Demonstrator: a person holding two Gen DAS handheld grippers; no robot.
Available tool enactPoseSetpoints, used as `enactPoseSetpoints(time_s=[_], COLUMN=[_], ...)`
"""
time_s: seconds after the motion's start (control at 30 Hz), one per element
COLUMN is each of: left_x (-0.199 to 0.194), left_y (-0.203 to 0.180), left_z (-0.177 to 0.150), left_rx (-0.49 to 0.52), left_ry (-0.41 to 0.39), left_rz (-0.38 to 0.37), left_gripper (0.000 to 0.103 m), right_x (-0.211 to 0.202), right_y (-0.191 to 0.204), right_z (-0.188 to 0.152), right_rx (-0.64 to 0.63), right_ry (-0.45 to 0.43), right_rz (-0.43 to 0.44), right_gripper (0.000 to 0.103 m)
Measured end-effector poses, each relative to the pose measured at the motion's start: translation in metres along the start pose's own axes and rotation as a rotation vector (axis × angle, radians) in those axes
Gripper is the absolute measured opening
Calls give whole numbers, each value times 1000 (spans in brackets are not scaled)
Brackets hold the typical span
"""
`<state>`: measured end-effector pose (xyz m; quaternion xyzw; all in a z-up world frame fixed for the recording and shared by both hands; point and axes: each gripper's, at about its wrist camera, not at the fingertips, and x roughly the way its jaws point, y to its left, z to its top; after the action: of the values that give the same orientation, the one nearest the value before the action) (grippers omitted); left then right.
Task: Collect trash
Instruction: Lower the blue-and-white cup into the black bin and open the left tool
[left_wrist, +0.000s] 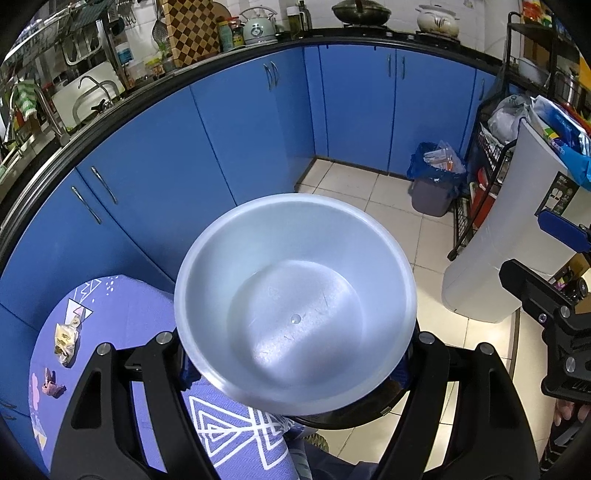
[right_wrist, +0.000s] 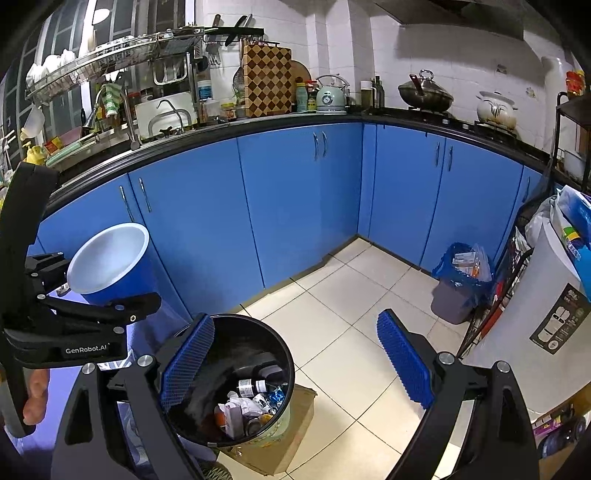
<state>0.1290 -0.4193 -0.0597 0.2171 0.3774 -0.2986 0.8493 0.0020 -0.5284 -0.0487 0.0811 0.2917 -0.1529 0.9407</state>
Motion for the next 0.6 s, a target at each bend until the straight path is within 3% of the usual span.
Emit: enactPoseSetpoints(time_s=[0.3,0.37,0.43,0.6], left_x=[1,1,-1,-1], left_y=[-3,-3,-2,3], left_z=[3,5,6,6], left_rx=[14,17,11,2], left_ry=[4,4,-8,-3], left_rz=[5,18,26,31], left_gripper=[76,89,95,97], right_x=[1,2,2,1], right_y=[-2,-2,-3,-2], right_z=[-1,-1,-2,-2], right_rx=[12,16,19,20], right_ry=[5,6,8,8], right_rz=[2,4,4,6], right_gripper=[88,88,88,88])
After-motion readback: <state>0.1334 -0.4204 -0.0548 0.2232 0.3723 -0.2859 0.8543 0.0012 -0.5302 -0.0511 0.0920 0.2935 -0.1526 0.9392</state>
